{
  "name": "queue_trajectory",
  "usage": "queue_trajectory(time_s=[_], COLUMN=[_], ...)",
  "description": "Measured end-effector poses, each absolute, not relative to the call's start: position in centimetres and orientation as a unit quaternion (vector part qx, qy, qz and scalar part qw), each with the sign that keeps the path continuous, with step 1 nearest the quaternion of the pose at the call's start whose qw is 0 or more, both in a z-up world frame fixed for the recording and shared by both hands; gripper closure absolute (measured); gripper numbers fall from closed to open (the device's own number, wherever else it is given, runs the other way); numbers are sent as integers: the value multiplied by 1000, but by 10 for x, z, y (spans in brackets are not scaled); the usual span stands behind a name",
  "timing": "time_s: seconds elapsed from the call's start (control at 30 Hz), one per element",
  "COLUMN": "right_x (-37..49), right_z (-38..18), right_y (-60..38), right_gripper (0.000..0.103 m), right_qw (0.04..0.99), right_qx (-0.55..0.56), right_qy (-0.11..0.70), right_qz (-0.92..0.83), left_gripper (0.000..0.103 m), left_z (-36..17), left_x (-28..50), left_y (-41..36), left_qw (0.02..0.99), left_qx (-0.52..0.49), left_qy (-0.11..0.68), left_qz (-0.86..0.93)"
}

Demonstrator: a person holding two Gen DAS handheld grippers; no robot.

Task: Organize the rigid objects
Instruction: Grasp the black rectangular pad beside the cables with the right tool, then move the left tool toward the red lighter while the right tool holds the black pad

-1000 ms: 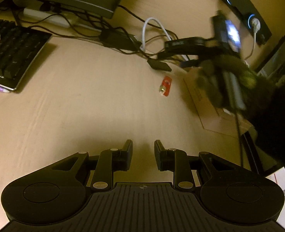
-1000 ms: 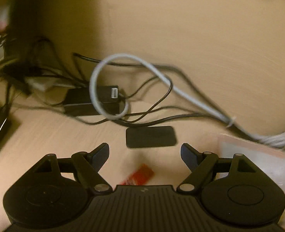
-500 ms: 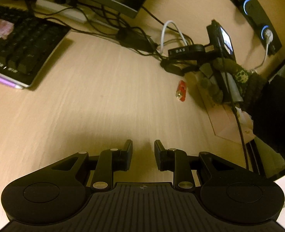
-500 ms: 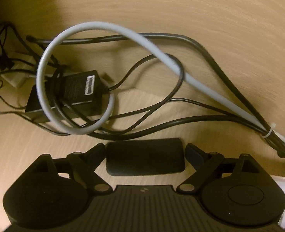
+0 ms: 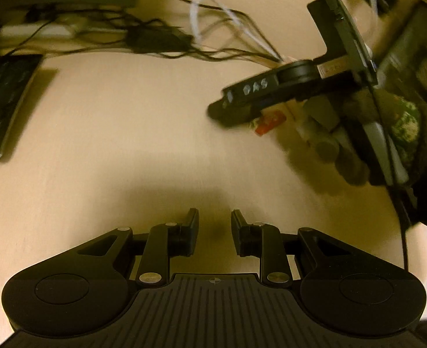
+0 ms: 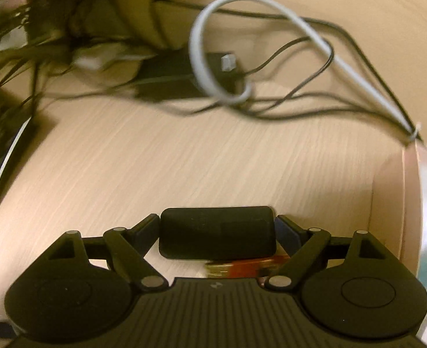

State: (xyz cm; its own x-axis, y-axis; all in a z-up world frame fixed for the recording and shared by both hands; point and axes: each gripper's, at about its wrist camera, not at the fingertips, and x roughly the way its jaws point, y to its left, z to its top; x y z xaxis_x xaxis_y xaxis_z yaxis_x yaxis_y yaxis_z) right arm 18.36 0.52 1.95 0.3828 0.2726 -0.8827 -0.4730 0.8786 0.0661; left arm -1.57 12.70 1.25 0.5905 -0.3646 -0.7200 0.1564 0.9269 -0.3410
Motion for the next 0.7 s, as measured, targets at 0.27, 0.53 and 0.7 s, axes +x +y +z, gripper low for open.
queue_trajectory(time_s=[0.27, 0.53, 0.7], right_x=[106, 46, 23], right_z=[65, 91, 63], right_y=[-22, -81, -123], right_gripper=[18, 17, 17], right_qw=[868, 889, 891], right_qx=[-116, -120, -103], right_qy=[427, 397, 423], right_qz=[227, 194, 131], left_gripper=[76, 76, 76], left_z=[19, 23, 28], left_x=[-17, -13, -6], left_y=[95, 63, 48], left_qw=[885, 886, 885], left_qx=[-73, -39, -14], left_qy=[425, 427, 422], left_qz=[-176, -179, -195])
